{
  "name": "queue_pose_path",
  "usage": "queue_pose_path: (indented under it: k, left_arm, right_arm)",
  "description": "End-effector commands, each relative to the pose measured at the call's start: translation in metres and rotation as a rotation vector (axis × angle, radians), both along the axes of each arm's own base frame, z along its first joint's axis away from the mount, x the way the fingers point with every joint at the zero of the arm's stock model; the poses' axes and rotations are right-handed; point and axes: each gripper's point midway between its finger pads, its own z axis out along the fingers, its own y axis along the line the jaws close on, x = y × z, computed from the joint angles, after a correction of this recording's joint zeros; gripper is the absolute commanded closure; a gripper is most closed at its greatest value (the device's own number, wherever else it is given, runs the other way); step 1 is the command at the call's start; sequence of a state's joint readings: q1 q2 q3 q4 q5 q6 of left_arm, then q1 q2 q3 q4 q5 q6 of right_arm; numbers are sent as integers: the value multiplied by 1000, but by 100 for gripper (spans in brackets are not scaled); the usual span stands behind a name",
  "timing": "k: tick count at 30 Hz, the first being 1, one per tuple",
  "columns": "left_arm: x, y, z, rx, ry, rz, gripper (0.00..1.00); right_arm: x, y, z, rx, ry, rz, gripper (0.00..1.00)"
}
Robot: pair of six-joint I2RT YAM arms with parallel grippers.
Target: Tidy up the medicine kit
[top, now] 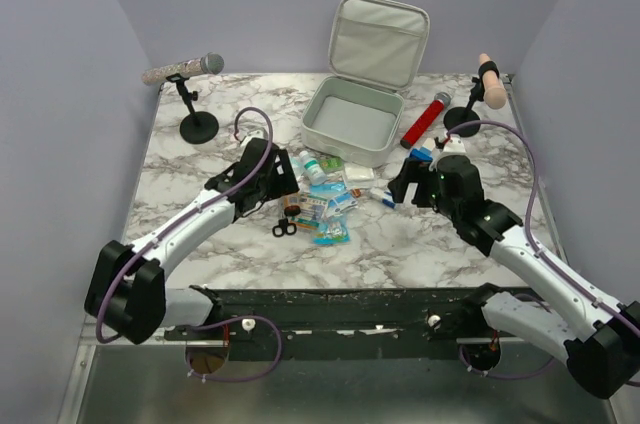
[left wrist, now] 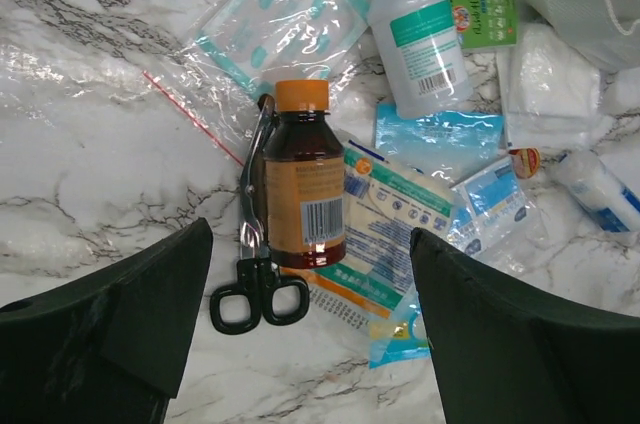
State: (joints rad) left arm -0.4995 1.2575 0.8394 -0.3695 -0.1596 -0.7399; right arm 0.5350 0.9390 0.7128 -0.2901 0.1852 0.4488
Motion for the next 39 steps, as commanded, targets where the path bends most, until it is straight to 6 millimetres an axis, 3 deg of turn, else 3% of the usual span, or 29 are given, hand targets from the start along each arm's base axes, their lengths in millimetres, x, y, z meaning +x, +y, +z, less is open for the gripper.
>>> queue_pose_path:
  k: [1, 8, 20, 31, 39]
  left_arm:
    - [17, 9, -8, 100, 9, 38, 9]
    - [27, -3, -38, 162, 98, -36, 28]
    - [26, -8, -65, 207, 171, -70, 32]
    - [26, -18, -68, 238, 182, -115, 32]
    - [20, -15, -77, 252, 203, -114, 35]
  right_arm:
    - [-5, 14, 2, 32, 26, 70, 1]
    - [3, 21, 0, 31, 43, 74, 1]
    - [15, 32, 2, 48, 63, 76, 1]
    - [38, 35, 26, 60, 32, 14, 1]
    - [50, 39, 30, 51, 31, -1, 1]
